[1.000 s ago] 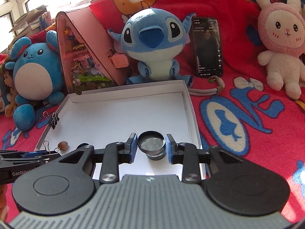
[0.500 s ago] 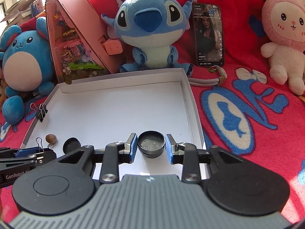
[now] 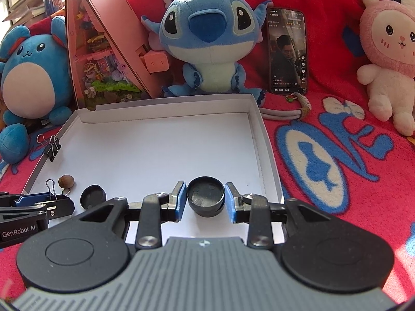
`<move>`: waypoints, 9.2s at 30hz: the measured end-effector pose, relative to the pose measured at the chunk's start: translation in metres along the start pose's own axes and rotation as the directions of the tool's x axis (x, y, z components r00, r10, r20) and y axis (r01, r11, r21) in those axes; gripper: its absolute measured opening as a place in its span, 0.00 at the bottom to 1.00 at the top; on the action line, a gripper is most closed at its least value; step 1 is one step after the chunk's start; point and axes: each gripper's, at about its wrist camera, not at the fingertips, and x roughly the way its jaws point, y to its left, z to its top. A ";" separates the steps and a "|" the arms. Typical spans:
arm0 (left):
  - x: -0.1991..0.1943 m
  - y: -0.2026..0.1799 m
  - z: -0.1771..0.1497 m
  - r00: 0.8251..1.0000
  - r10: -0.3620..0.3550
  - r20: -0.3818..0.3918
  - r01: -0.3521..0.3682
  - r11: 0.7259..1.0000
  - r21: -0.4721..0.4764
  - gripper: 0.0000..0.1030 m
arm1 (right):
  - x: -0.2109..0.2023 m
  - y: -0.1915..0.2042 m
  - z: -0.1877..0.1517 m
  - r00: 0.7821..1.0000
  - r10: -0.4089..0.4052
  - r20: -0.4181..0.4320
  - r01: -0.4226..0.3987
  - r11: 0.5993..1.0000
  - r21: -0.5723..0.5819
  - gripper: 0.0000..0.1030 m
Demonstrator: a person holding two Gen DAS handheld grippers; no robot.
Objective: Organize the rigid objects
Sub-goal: 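Carry the binder clip with the left tool while the right tool carries the lid into the box, then open the left tool releasing the binder clip while the right tool releases the lid, then withdraw both tools from the box toward the objects on the blanket, then grasp a blue plastic clip with the left tool while the right tool grasps the red marker, then carry the blue clip with the left tool while the right tool carries the marker to the box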
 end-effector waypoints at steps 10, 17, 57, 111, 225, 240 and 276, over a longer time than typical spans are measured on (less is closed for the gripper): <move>0.000 0.000 0.000 1.000 0.003 0.004 -0.003 1.000 0.006 0.33 | 0.002 0.001 -0.002 1.000 -0.018 0.016 0.019 1.000 -0.010 0.59; 0.001 -0.003 0.001 1.000 0.007 0.014 -0.007 1.000 0.013 0.33 | 0.010 -0.001 -0.007 1.000 -0.011 -0.028 0.011 1.000 0.007 0.45; -0.037 -0.008 -0.004 0.991 0.013 0.132 -0.024 0.996 0.081 0.75 | -0.017 -0.003 -0.014 0.999 -0.010 0.048 0.012 0.999 -0.045 0.74; -0.135 0.005 -0.131 0.980 -0.100 0.170 0.070 0.982 0.175 0.82 | -0.129 0.009 -0.118 0.982 0.150 0.115 -0.133 0.981 -0.141 0.86; -0.108 -0.007 -0.052 0.954 -0.122 0.274 0.105 0.992 0.076 0.35 | -0.121 0.021 -0.081 0.944 0.145 0.295 -0.145 0.989 -0.022 0.13; -0.049 -0.003 -0.022 0.979 -0.056 0.195 0.051 0.998 0.029 0.35 | -0.063 0.029 -0.039 0.963 0.166 0.213 -0.182 0.982 0.058 0.13; -0.004 0.001 -0.016 0.989 0.008 0.147 -0.010 1.000 0.013 0.35 | 0.005 0.034 -0.015 0.988 0.141 0.059 -0.147 0.982 0.117 0.13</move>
